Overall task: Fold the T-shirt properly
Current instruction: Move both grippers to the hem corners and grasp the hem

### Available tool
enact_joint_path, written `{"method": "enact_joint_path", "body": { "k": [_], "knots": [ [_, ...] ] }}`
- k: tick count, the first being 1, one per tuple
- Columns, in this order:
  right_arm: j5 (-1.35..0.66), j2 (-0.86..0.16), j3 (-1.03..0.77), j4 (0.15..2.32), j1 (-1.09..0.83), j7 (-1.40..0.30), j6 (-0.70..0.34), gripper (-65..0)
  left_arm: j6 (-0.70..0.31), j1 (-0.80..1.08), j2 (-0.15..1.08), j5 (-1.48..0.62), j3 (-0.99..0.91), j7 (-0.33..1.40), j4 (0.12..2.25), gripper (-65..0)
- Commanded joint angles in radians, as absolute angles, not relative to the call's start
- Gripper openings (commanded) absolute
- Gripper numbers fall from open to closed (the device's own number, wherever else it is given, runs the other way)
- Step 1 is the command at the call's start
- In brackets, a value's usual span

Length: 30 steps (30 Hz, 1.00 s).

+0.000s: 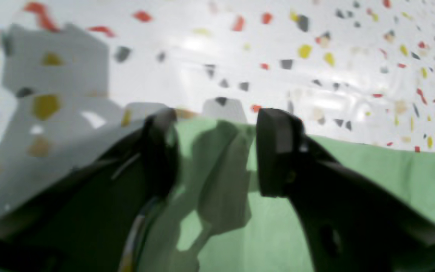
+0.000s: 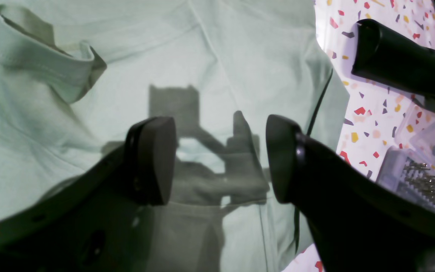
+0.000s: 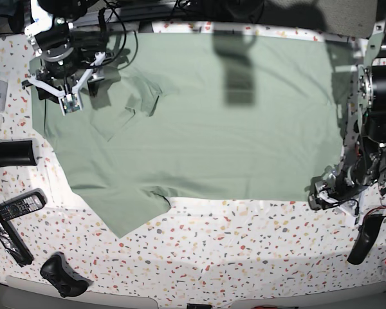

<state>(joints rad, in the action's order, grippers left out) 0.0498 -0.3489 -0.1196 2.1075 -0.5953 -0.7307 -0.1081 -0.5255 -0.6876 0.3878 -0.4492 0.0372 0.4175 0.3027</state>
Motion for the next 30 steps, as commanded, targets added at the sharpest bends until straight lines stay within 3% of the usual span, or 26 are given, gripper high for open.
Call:
{"method": "enact_joint_path", "body": {
  "k": [1, 8, 12, 22, 25, 30],
  "knots": [
    [0.053, -0.357, -0.126, 2.127, -0.592, -0.711, -0.104, -28.6, -0.532, -0.696, 0.382, -0.437, 0.038, 0.478, 0.303, -38.6],
    [0.051, -0.358, -0.126, 2.127, -0.592, -0.703, -0.104, -28.6, -0.532, -0.700, 0.393, -0.436, 0.038, 0.412, 0.305, -46.4],
    [0.022, -0.358, -0.126, 2.127, -0.539, -0.705, -0.104, -28.6, -0.532, -0.701, 0.397, -0.439, 0.038, 0.397, 0.305, -64.2],
    [-0.068, -0.357, -0.126, 2.085, -0.170, -0.750, -0.105, -28.6, -0.532, -0.701, 0.397, -0.439, 0.038, 0.391, 0.307, -65.0],
    [-0.106, -0.357, -0.126, 1.980, -0.060, -0.744, -0.110, -28.6, -0.532, -0.701, 0.397, -0.439, 0.038, 0.391, 0.307, -65.0],
    [-0.142, -0.358, -0.126, 1.695, 0.140, -0.746, -0.232, -28.6, -0.532, -0.701, 0.397, -0.439, 0.038, 0.391, 0.307, -65.0]
  ]
}}
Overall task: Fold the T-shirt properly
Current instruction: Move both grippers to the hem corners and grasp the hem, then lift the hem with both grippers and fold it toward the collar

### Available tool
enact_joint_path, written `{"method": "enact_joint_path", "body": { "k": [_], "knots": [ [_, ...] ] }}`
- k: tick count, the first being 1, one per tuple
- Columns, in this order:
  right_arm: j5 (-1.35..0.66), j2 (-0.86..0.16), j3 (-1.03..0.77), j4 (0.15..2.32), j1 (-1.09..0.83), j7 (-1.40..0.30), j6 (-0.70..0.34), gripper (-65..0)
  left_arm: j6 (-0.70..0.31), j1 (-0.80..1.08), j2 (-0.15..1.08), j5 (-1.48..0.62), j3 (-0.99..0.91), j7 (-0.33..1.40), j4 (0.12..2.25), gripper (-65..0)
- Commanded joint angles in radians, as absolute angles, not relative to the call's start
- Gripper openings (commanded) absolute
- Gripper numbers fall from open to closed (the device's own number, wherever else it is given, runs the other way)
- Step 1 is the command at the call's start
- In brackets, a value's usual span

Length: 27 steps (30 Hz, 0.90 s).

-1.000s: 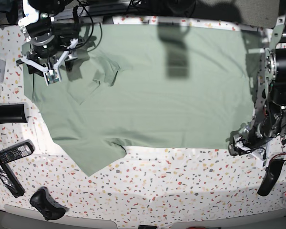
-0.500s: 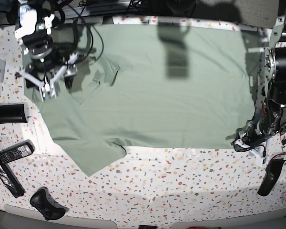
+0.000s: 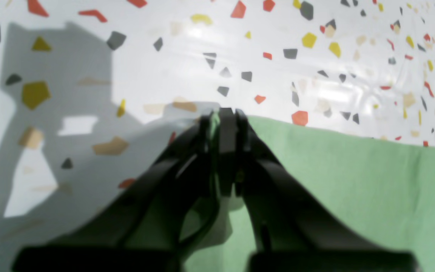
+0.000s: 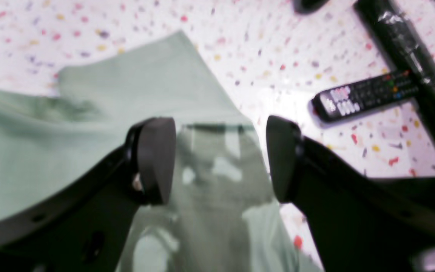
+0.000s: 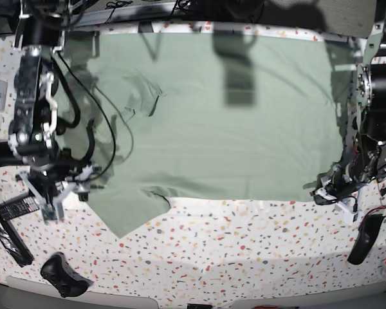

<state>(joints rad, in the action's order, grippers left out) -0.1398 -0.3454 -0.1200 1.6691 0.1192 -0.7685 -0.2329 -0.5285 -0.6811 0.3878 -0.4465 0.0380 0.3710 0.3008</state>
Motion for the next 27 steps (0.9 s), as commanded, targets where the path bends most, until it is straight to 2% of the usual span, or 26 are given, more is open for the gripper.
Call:
{"method": "enact_joint_path", "body": {
  "k": [1, 5, 9, 17, 21, 27],
  "knots": [
    [-0.142, -0.358, -0.126, 1.631, 0.185, -0.756, -0.265, -28.6, -0.532, -0.701, 0.397, -0.439, 0.038, 0.391, 0.307, -65.0],
    [-0.142, -0.358, -0.126, 1.382, 0.372, -0.799, -0.372, -28.6, -0.532, -0.701, 0.397, -0.439, 0.038, 0.391, 0.307, -65.0],
    [-0.133, -0.361, -0.126, 1.120, 0.532, -0.779, -0.427, -28.6, -0.532, -0.701, 0.397, -0.439, 0.038, 0.391, 0.307, -65.0],
    [0.001, -0.366, -0.126, 0.693, 0.693, -0.609, -0.437, -28.6, -0.532, -0.701, 0.397, -0.439, 0.038, 0.390, 0.307, -65.0],
    [-0.037, -0.360, -0.126, 0.603, 0.691, -0.592, -0.450, -28.6, -0.532, -0.701, 0.396, -0.439, 0.038, 0.387, 0.307, -65.0],
    [-0.082, -0.352, -0.126, 0.592, 0.662, -0.595, -0.460, -28.6, -0.532, -0.701, 0.397, -0.439, 0.038, 0.361, 0.307, -65.0]
  ]
}}
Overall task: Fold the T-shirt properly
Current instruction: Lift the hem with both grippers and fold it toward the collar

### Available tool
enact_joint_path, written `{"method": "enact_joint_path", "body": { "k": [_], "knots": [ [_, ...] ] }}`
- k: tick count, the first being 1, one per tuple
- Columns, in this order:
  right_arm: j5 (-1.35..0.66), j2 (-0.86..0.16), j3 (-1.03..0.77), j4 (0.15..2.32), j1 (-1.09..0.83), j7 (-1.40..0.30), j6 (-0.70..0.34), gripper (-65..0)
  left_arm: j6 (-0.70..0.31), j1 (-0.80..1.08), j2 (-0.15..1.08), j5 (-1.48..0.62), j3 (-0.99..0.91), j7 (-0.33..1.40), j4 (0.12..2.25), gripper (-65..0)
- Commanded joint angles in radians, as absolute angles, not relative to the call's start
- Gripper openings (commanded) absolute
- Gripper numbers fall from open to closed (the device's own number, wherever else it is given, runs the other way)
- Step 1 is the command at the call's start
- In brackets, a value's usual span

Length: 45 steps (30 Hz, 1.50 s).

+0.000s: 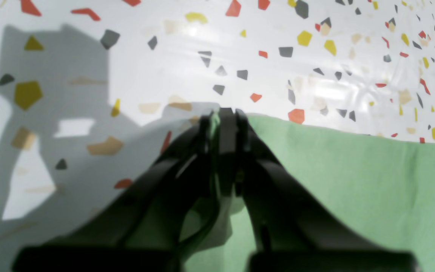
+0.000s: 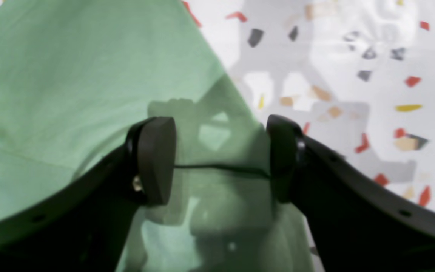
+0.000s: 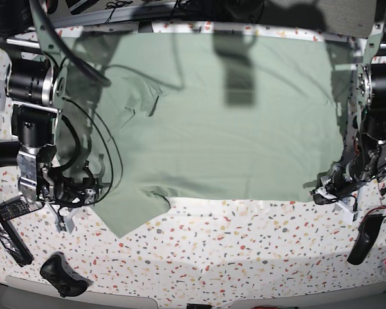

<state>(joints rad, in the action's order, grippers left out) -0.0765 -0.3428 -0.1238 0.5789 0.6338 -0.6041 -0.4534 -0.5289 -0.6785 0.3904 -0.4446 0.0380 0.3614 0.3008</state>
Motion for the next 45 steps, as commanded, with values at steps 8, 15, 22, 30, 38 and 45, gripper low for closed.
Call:
{"method": "enact_joint_path", "body": {
  "k": [8, 15, 22, 30, 38, 45],
  "knots": [
    [-0.083, -0.352, -0.126, 0.592, 0.645, -0.597, -0.460, -58.0, -0.532, -0.701, 0.397, -0.439, 0.038, 0.292, 0.307, -65.0],
    [-0.083, -0.352, -0.126, 0.594, 0.657, -0.564, -0.460, -65.0, -0.532, -0.702, 0.397, -0.439, 0.038, 0.205, 0.309, -65.0],
    [-0.084, -0.352, -0.126, 0.594, 0.730, -0.585, -0.460, -65.0, -0.532, -0.766, 0.397, -0.437, 0.038, 0.237, 0.310, -65.0],
    [-0.173, -0.353, -0.126, 0.695, 0.745, -0.637, -0.648, -65.0, -0.532, -0.847, 0.397, -0.439, 0.038, 0.419, 0.342, -65.0],
    [-0.224, -0.363, -0.126, 0.876, 0.632, -0.704, -0.659, -65.0, -0.537, -0.824, 0.422, -0.586, 0.038, 0.687, 0.479, -65.0],
    [-0.225, -0.365, -0.146, 1.105, 0.417, -0.720, -0.658, -65.0, -0.580, -0.662, 0.485, -0.709, 0.038, 0.793, 0.699, -65.0]
  ]
}}
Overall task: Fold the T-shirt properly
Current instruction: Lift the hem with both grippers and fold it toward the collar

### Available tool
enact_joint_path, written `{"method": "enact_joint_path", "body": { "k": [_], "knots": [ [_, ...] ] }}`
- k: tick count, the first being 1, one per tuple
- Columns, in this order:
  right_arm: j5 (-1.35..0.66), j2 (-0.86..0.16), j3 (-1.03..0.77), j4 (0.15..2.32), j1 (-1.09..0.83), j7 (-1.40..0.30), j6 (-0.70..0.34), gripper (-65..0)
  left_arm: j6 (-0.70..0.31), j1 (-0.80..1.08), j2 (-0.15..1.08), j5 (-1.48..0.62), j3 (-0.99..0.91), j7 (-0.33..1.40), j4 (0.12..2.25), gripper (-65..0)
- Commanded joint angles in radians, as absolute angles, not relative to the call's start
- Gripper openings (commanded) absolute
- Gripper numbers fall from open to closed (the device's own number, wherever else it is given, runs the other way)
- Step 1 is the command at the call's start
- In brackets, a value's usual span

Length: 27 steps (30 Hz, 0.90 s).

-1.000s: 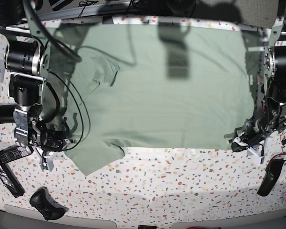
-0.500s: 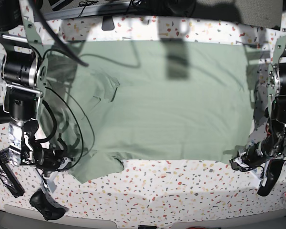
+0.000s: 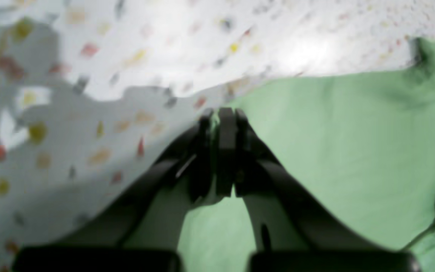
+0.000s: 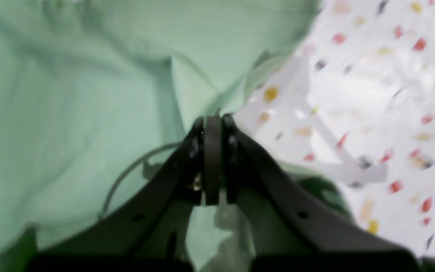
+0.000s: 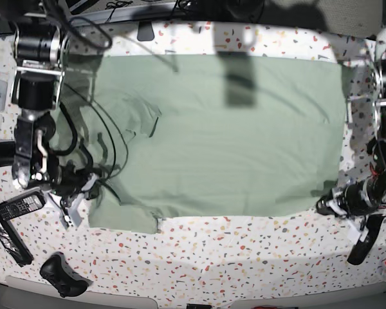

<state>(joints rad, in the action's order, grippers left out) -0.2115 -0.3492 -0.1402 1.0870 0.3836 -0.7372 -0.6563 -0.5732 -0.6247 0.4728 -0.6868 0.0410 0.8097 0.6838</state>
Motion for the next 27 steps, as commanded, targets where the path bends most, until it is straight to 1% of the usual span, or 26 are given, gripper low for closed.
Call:
{"method": "enact_joint_path", "body": {
  "k": [1, 6, 8, 11, 16, 22, 27],
  "knots": [
    [-0.225, -0.365, -0.156, 1.132, 0.390, -0.723, -0.658, -65.0, -0.579, -0.627, 0.495, -0.709, 0.038, 0.793, 0.736, -65.0],
    [-0.225, -0.365, -0.238, 1.269, 0.247, -0.733, -0.658, -65.0, -0.578, -0.450, 0.538, -0.799, 0.036, 0.804, 0.949, -65.0],
    [-0.225, -0.365, -0.282, 1.326, 0.190, -0.735, -0.659, -65.0, -0.578, -0.384, 0.537, -0.802, 0.015, 0.820, 1.043, -65.0],
    [-0.228, -0.365, -0.342, 1.406, 0.112, -0.735, -0.660, -65.0, -0.577, -0.296, 0.532, -0.801, -0.039, 0.830, 1.173, -65.0],
    [-0.330, -0.363, -0.422, 1.505, 0.025, -0.770, -0.686, -65.0, -0.577, -0.189, 0.530, -0.805, -0.155, 0.897, 1.339, -65.0],
    [-0.352, -0.363, -0.484, 1.570, -0.003, -0.812, -0.698, -65.0, -0.577, -0.098, 0.530, -0.806, -0.251, 0.913, 1.448, -65.0],
    [-0.378, -0.363, -0.489, 1.598, -0.003, -0.849, -0.697, -65.0, -0.577, -0.094, 0.530, -0.839, -0.261, 0.935, 1.455, -65.0]
  ]
}}
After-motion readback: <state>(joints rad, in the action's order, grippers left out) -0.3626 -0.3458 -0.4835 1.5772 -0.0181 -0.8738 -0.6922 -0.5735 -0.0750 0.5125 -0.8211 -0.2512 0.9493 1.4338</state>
